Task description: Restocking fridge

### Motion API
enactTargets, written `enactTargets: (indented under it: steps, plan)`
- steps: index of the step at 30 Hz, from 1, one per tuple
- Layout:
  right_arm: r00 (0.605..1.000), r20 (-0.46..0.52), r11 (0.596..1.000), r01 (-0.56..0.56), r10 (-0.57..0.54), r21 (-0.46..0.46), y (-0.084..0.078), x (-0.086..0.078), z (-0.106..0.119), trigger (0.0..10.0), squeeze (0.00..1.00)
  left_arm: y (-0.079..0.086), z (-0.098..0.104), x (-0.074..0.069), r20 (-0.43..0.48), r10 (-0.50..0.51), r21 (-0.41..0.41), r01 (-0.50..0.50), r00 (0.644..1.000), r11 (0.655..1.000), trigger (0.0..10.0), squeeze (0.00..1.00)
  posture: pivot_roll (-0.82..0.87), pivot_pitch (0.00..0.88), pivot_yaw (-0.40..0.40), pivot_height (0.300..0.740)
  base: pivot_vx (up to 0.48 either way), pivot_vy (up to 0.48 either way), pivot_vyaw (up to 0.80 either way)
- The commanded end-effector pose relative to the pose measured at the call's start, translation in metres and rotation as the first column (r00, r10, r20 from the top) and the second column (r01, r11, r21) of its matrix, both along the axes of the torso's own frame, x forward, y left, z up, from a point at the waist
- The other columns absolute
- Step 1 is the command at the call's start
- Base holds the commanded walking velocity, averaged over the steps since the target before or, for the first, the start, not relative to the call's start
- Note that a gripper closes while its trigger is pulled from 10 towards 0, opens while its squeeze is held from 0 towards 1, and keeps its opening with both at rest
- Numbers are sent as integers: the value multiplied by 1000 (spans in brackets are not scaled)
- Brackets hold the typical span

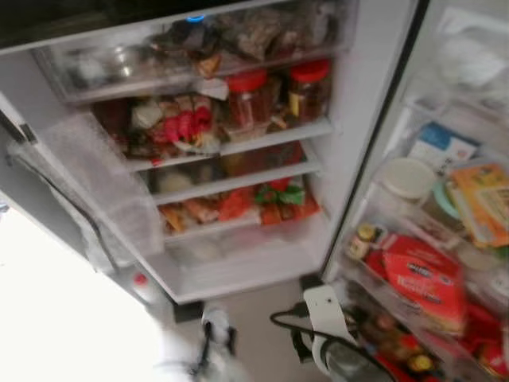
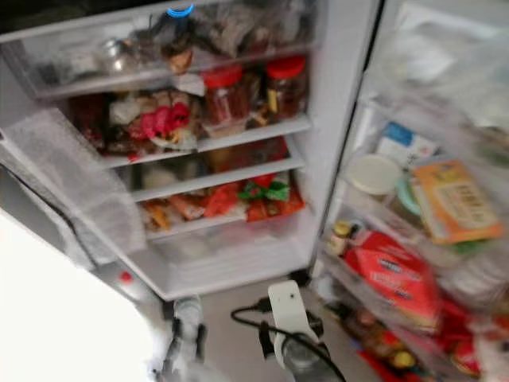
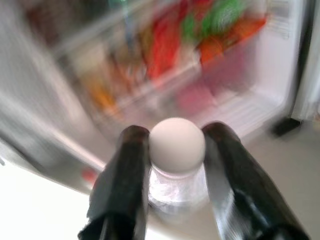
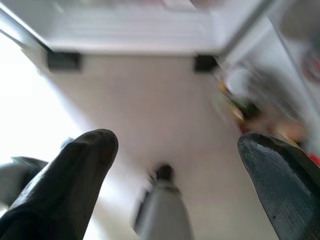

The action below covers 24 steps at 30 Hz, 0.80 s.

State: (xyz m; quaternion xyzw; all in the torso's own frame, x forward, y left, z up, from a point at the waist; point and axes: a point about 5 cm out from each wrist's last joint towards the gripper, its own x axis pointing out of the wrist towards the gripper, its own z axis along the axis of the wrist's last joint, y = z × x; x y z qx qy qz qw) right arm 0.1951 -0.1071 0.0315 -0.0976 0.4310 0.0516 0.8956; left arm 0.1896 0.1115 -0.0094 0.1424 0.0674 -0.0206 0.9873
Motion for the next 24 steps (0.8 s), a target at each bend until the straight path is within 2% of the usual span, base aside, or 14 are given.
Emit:
enactTargets:
  steps: [1,2,5,8,14,22,24]
  plan:
    - [999,-42,1000,2,-1,27,8,-10,-3,10000,0,62,51,68,121,100,-146,-82,988,986,10000,0,-105,182,-5,740,0,0,0]
    - [999,-42,1000,4,-2,28,8,-10,-3,10000,0,68,55,73,123,105,-144,-87,987,986,10000,0,-105,182,-5,740,0,0,0]
    - [999,-46,999,7,-6,33,8,-10,-2,10000,0,66,60,73,145,174,-102,-160,974,982,10000,0,-106,182,-5,740,0,0,0]
    - [999,-48,999,6,-4,31,8,-10,-1,10000,0,75,64,76,119,126,-174,-105,985,979,10000,0,-106,182,-5,740,0,0,0]
    - [999,-48,999,7,-5,32,8,-10,-1,10000,0,85,63,73,92,140,-181,-121,986,976,10000,0,-107,181,-6,740,0,0,0]
    - [999,-52,1000,7,-5,27,7,-11,-1,10000,0,86,64,72,83,134,-189,-116,988,975,10000,0,-106,182,-7,740,0,0,0]
    - [999,-49,1000,6,-5,21,6,-10,-1,10000,0,83,64,72,83,118,-221,-97,990,970,10000,0,-106,183,-6,740,0,0,0]
